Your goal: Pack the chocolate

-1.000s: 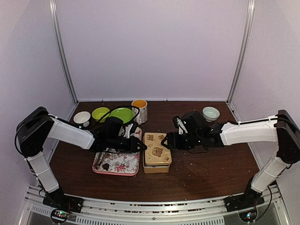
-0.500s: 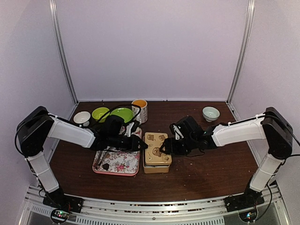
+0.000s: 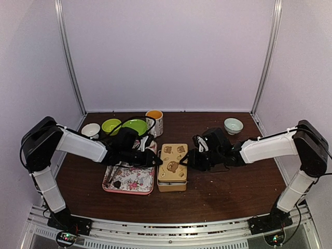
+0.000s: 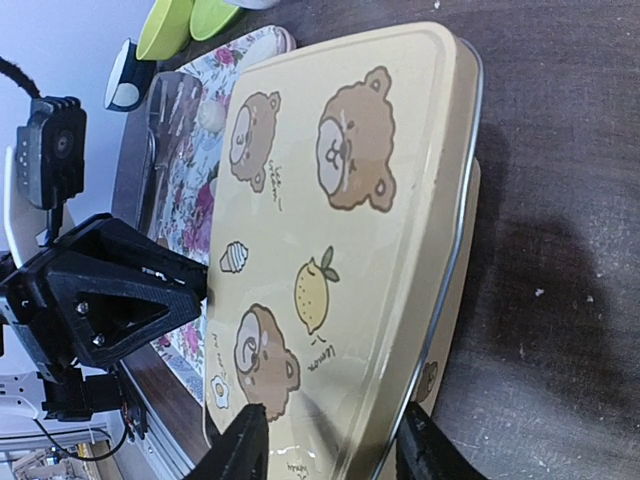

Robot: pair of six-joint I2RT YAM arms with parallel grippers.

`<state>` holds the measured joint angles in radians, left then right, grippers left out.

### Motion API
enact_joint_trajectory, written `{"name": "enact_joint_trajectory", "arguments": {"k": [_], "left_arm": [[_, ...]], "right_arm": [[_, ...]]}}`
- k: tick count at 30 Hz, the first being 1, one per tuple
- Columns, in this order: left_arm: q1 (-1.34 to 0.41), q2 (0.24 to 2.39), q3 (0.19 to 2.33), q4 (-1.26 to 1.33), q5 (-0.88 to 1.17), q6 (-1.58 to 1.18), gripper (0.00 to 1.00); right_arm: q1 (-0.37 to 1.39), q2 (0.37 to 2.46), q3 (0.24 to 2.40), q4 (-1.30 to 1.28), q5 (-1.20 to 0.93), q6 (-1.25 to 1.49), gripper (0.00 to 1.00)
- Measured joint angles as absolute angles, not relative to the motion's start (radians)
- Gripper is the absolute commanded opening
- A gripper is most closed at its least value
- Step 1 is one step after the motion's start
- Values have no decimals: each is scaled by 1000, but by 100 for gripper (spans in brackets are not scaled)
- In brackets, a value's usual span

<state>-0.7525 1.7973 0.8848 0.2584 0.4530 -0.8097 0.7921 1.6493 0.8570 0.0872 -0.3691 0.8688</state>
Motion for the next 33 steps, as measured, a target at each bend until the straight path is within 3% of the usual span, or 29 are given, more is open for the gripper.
{"name": "enact_joint_trajectory", "arguments": {"k": [4,7,16,21,27,33], "left_arm": [[-746,1797,894,236,448,-809,18],[-745,1796,896,222,441,-809,18],[-770,1793,903,199,471,-799,18],[-770,1793,905,190,472,-798,18],[-770,1785,907,173,471,-797,18],[-770,1743,914,110,443,-773,18]], "right_arm": [[790,1637,856,104,-385,876,41],[790,1623,852,130,-398,881,35],[807,1622,851,267,-500,890,34],[807,1623,851,267,-503,888,23],[807,1639,851,307,-527,898,23],[807,1644,846,424,-590,917,14]]}}
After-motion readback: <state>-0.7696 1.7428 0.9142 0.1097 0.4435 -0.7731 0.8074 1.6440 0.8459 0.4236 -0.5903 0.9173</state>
